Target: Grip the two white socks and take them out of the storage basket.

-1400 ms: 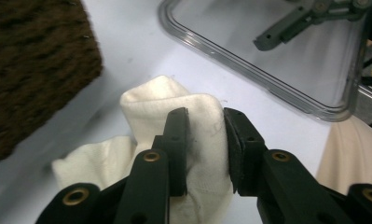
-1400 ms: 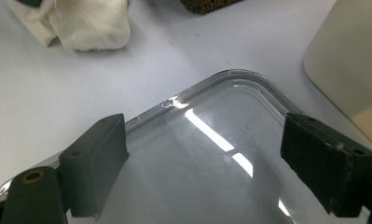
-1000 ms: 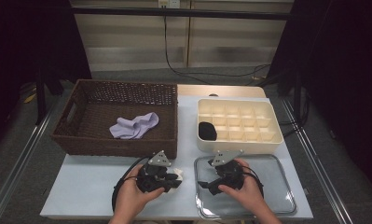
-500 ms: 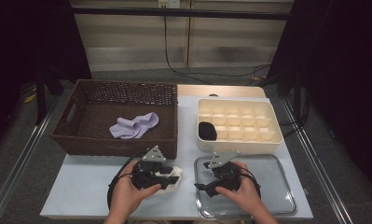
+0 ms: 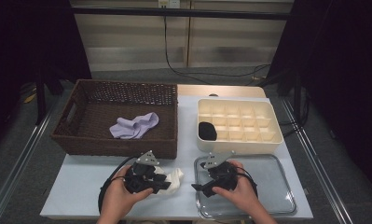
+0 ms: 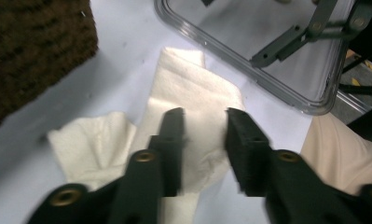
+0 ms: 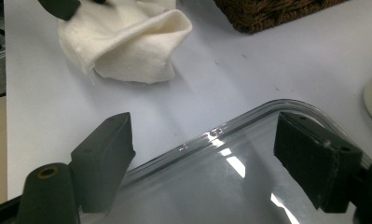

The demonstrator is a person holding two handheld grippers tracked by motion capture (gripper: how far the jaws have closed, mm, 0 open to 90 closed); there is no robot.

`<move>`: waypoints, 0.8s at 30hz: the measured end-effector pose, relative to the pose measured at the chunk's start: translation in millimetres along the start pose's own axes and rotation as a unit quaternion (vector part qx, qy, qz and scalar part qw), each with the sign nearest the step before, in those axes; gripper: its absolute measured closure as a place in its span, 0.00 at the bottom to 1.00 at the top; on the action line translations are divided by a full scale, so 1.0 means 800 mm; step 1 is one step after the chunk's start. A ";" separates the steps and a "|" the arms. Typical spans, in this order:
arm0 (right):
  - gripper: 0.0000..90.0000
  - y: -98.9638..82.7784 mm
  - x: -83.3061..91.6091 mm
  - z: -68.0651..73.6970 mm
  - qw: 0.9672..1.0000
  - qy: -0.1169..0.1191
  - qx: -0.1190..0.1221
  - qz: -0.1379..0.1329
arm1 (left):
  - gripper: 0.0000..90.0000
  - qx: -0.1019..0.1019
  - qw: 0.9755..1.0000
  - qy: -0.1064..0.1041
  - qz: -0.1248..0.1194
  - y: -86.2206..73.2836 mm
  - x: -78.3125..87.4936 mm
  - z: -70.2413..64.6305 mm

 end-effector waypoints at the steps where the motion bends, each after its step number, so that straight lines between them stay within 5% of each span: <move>1: 0.21 0.000 0.000 0.000 1.000 0.000 0.002 0.001 | 0.80 0.003 1.000 0.001 0.002 0.001 -0.001 0.001; 11: 0.21 0.003 0.004 0.000 1.000 -0.001 -0.001 -0.004 | 0.97 0.018 1.000 0.007 -0.003 0.011 -0.005 0.008; 24: 0.27 0.005 0.010 0.007 1.000 0.000 0.005 -0.005 | 0.98 0.000 1.000 0.009 -0.008 0.026 -0.020 0.011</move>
Point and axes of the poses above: each handheld gripper's, and its own axes: x roughly backward along the jaws, y roughly out of its top, z roughly to its left, the point moved 5 cm from there along -x, roughly forward along the jaws, and after that the axes turned 7 degrees about -y, right-handed, at the moved point
